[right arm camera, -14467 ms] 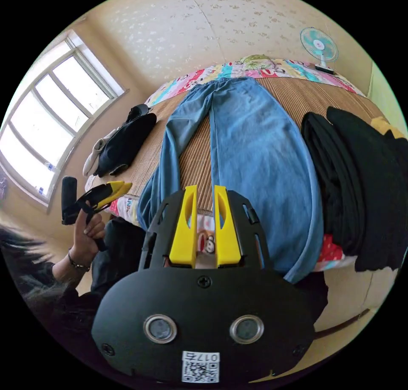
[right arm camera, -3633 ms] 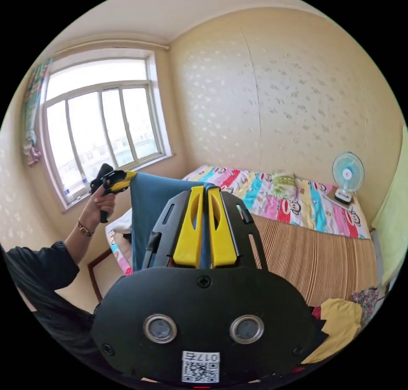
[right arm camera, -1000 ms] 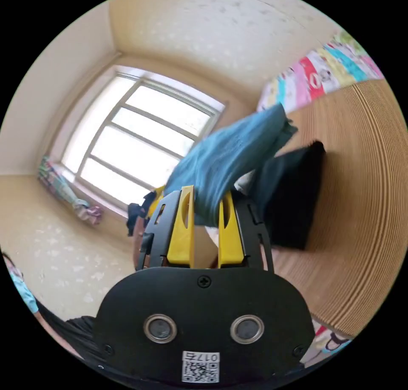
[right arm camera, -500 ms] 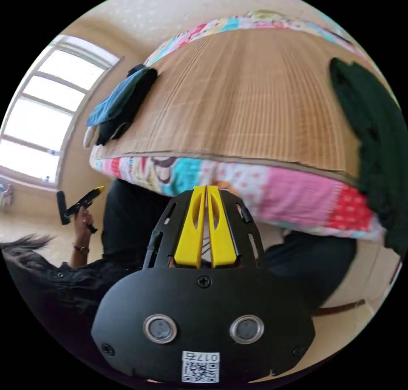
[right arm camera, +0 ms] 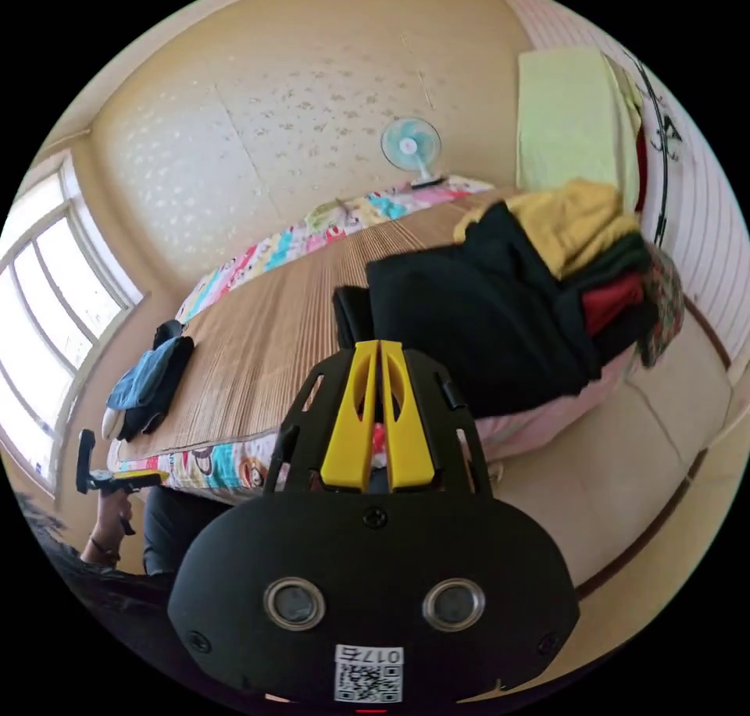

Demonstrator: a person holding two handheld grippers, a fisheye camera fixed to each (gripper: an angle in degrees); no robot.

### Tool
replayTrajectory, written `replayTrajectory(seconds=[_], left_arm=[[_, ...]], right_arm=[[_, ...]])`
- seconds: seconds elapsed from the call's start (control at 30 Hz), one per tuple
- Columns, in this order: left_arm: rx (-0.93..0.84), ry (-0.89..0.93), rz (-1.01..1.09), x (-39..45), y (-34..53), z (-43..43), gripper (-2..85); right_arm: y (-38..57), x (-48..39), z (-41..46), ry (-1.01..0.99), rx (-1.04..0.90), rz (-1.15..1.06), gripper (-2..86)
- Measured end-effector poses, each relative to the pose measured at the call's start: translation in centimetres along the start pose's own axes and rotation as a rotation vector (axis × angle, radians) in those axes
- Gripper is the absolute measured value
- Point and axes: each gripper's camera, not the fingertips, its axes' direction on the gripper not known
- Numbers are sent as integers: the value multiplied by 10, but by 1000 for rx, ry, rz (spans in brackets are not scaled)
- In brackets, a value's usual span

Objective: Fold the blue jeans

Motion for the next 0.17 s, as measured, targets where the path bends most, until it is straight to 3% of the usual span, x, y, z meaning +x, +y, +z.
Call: replayTrajectory(seconds=[0.07, 0.17], left_arm=[[-95, -24, 37, 28, 2, 30, -10], [-130, -49, 42, 47, 4, 41, -10]], right_arm=[[20, 28, 42, -90, -219, 100, 10], [33, 48, 17, -225, -77, 174, 16]])
